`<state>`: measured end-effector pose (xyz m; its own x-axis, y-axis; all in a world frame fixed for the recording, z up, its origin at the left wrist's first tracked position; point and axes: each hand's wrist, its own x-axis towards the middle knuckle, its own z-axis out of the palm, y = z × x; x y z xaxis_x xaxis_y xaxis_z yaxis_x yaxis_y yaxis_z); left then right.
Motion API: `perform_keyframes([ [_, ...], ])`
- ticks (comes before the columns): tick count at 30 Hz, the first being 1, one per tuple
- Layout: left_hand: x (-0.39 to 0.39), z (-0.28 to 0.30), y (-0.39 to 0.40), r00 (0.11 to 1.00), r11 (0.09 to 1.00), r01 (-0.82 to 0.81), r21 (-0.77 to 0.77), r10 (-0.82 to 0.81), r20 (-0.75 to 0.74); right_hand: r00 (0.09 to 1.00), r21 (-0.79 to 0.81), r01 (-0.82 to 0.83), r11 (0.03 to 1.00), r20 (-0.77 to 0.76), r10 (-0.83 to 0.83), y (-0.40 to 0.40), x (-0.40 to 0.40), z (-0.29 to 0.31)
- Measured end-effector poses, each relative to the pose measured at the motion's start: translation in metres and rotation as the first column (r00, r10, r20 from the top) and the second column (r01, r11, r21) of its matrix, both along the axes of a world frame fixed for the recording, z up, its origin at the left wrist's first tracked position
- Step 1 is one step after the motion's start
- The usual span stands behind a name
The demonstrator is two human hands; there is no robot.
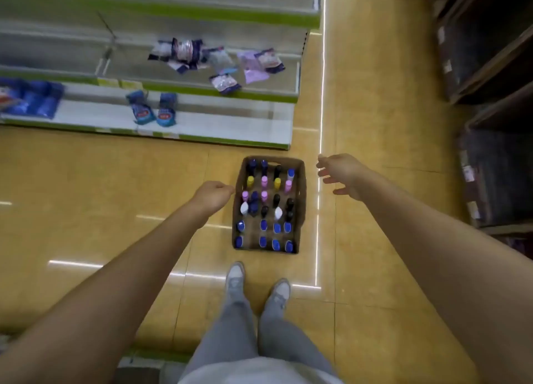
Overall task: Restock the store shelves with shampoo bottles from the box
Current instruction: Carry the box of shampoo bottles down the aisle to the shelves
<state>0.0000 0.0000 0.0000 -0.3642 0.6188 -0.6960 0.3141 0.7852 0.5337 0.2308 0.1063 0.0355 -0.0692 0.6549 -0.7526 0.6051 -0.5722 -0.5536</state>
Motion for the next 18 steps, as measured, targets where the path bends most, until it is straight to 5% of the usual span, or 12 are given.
perform_keyframes([
  [18,-0.053,-0.056,0.002,0.884,0.889,-0.419,-0.184,0.445,0.14,0.989,-0.09,-0.135,0.987,0.056,0.14,0.091,-0.086,-0.052],
])
